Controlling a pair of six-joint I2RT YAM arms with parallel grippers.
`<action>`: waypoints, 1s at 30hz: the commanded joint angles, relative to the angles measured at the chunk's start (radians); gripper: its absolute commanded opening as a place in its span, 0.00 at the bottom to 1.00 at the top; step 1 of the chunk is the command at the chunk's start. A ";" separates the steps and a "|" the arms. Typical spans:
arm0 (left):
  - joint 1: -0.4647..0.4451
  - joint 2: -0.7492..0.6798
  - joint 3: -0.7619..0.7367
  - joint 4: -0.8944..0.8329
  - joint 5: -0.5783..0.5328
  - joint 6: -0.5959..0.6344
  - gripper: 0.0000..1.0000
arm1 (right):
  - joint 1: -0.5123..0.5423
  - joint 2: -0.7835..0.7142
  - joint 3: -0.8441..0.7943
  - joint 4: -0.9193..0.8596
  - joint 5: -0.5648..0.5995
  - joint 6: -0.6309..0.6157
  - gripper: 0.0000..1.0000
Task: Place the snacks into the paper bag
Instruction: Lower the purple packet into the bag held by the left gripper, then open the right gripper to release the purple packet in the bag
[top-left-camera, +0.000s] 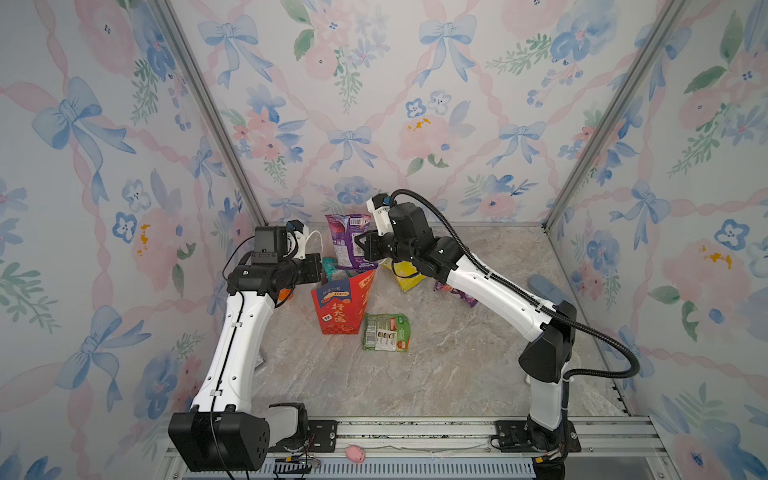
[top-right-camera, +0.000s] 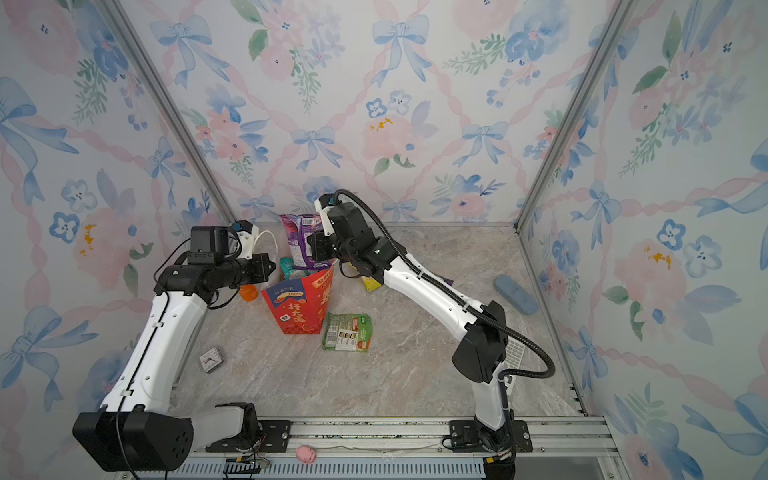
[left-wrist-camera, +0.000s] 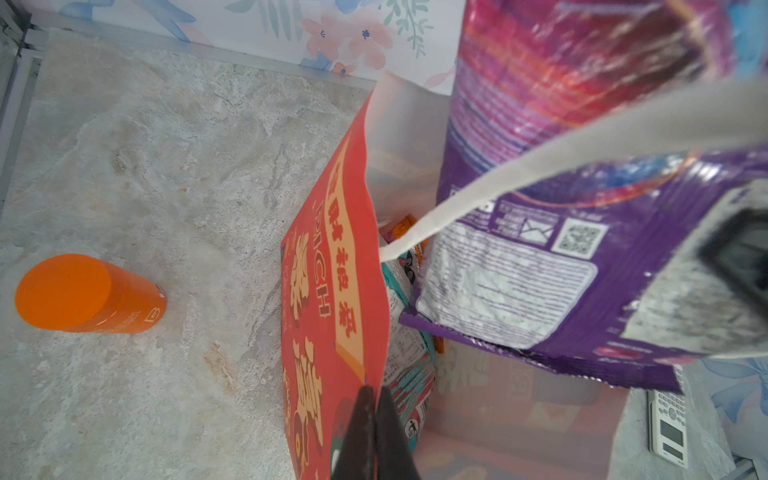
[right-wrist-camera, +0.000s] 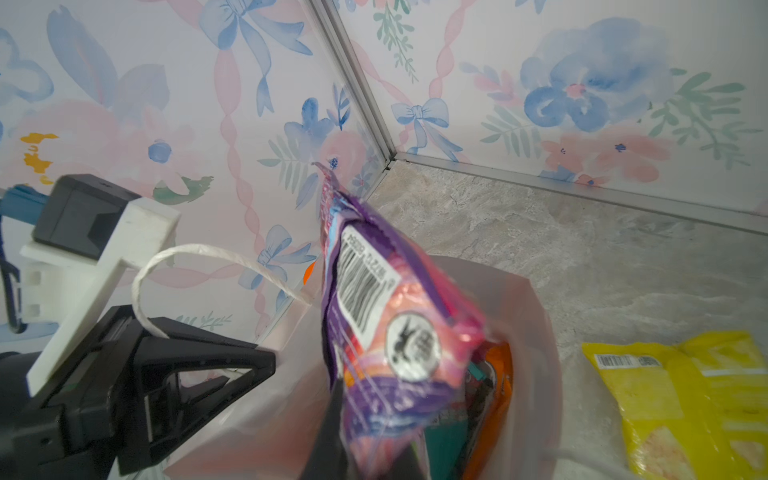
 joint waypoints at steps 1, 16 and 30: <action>0.006 -0.005 0.002 0.001 -0.001 0.010 0.00 | 0.014 -0.051 -0.042 0.074 -0.030 0.050 0.00; 0.006 -0.008 0.001 0.001 0.001 0.010 0.00 | 0.017 -0.017 -0.077 0.131 -0.090 0.141 0.00; 0.006 -0.016 -0.002 0.001 0.000 0.012 0.00 | 0.000 -0.035 -0.049 0.106 -0.075 0.100 0.53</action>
